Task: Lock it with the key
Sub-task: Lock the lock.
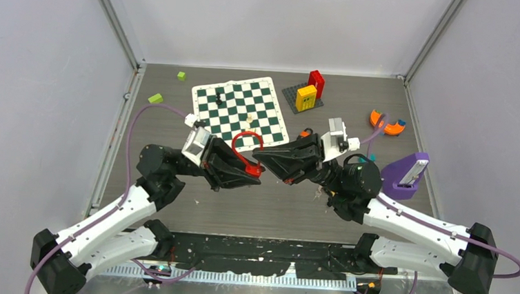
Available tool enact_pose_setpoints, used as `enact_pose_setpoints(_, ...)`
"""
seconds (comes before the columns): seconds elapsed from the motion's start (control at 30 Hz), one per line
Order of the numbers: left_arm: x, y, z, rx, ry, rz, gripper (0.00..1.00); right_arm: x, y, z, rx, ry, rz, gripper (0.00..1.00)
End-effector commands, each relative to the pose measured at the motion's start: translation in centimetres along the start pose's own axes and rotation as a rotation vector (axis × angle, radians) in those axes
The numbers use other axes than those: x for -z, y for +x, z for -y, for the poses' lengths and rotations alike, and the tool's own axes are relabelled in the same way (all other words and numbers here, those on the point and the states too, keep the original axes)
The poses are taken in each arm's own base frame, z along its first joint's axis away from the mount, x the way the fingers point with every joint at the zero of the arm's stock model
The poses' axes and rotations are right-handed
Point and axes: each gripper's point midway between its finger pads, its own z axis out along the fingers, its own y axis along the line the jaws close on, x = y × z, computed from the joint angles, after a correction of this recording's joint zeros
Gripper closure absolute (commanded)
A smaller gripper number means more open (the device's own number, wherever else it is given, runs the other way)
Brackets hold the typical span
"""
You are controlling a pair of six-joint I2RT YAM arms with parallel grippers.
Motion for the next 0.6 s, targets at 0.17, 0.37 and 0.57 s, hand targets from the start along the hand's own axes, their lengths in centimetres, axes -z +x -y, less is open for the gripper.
enact_pose_setpoints(0.17, 0.1, -7.6, 0.1, -0.129, -0.111, 0.282, 1.0, 1.5, 3.1, 0.5, 0.03, 0.017, -0.092, 0.95)
enact_pose_setpoints(0.37, -0.2, -7.9, 0.1, -0.097, -0.114, 0.256, 1.0, 1.2, 4.9, 0.1, 0.052, -0.014, -0.182, 0.95)
enact_pose_setpoints(0.57, -0.3, -7.3, -0.1, -0.091, -0.121, 0.224, 1.0, 1.4, 7.2, 0.8, 0.031, 0.01, -0.288, 0.95)
